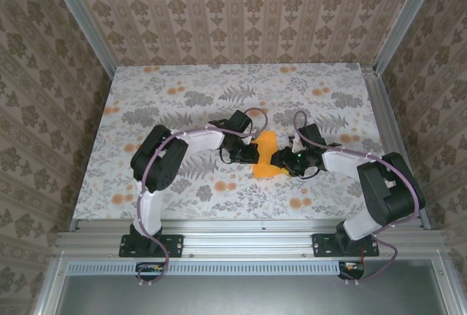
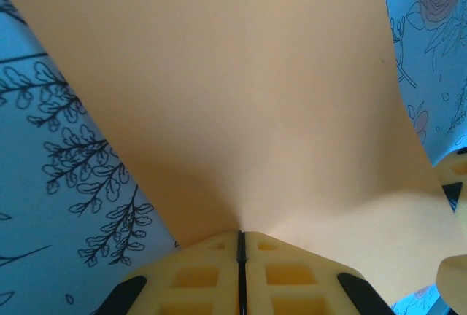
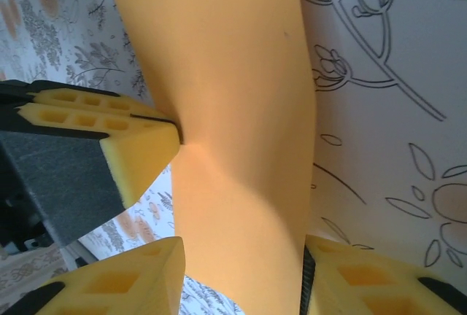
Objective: Fold a paper plane with a square sheet of paper (pick it up from the middle)
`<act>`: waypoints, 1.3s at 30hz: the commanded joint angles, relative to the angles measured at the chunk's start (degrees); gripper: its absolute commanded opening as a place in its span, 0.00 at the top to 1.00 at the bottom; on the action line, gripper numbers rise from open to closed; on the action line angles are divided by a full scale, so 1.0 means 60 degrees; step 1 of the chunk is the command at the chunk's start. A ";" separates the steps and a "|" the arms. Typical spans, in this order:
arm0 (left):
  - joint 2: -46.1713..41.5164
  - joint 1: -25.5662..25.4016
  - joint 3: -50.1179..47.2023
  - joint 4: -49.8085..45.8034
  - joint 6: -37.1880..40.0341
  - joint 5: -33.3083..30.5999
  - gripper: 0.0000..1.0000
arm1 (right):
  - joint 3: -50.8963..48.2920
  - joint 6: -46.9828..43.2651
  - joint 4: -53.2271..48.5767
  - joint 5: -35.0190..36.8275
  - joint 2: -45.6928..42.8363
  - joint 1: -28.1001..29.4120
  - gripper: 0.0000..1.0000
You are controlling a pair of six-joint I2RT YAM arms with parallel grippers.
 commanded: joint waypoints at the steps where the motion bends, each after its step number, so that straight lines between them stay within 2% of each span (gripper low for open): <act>1: -0.0030 0.0128 -0.0222 -0.0186 0.0239 -0.0150 0.90 | -0.0012 0.0260 0.0158 -0.0321 -0.0427 0.0015 0.58; 6: -0.0020 0.0134 -0.0198 -0.0197 0.0278 -0.0091 0.90 | 0.0057 0.0282 0.0055 -0.0325 -0.0621 0.0014 0.64; 20: -0.0053 0.0150 -0.0072 -0.0080 0.0224 0.0172 0.89 | 0.0441 0.0677 0.0913 -0.0930 0.0163 0.0043 0.93; 26: -0.0055 0.0147 -0.0006 -0.0060 0.0210 0.0275 0.88 | 0.0661 0.0933 0.1306 -0.1035 0.0554 0.0164 0.94; 39: -0.0106 0.0163 -0.0007 0.0131 0.0142 0.0455 0.87 | 0.1499 0.0339 0.0560 -0.0635 0.1433 0.0457 0.90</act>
